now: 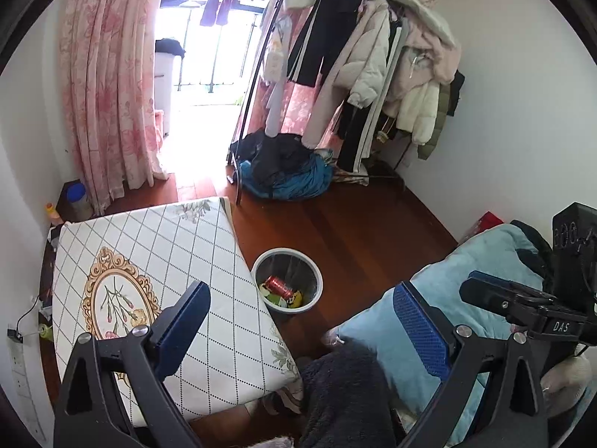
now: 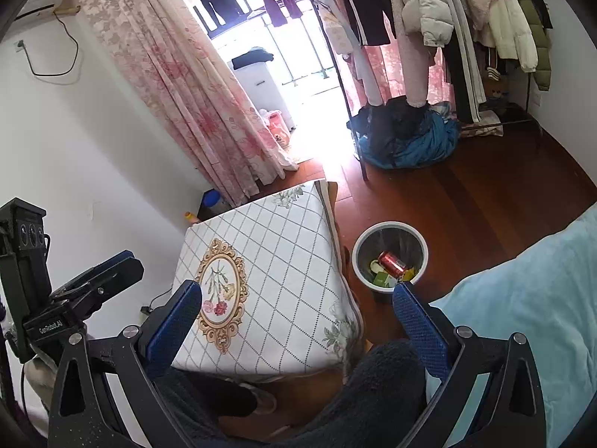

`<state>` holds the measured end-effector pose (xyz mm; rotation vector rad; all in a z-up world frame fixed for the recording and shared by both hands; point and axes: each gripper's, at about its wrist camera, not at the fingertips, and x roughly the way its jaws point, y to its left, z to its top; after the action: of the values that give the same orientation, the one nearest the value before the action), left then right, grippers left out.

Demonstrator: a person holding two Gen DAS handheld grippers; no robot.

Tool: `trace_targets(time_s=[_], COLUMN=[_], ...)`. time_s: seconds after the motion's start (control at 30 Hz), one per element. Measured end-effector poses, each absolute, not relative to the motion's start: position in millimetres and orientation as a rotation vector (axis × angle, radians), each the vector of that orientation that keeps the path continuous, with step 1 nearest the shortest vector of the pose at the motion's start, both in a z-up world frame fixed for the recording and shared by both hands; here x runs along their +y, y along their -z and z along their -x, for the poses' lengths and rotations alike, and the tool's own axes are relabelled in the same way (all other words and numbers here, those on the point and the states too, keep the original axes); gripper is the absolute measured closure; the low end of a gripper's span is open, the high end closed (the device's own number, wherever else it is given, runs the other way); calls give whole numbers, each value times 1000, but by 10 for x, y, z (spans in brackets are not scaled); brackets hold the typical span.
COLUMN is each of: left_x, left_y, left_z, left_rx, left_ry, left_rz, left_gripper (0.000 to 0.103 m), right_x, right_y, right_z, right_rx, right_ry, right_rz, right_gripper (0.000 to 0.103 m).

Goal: Collect trash

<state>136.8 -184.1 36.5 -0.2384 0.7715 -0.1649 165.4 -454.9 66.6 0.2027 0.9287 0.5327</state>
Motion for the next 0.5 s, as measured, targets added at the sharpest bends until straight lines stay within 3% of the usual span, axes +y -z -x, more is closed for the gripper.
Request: trace_targets(time_s=[0.5], left_x=[-1792], left_y=[-442], left_z=[-1272], left_rx=[745], left_ry=[152], left_rz=[236], left_gripper=[1], right_x=[-4477], right_y=[-752], right_z=[-1545], right_rx=[930], right_ry=[-554], right_rz=[-180], right_gripper=[0])
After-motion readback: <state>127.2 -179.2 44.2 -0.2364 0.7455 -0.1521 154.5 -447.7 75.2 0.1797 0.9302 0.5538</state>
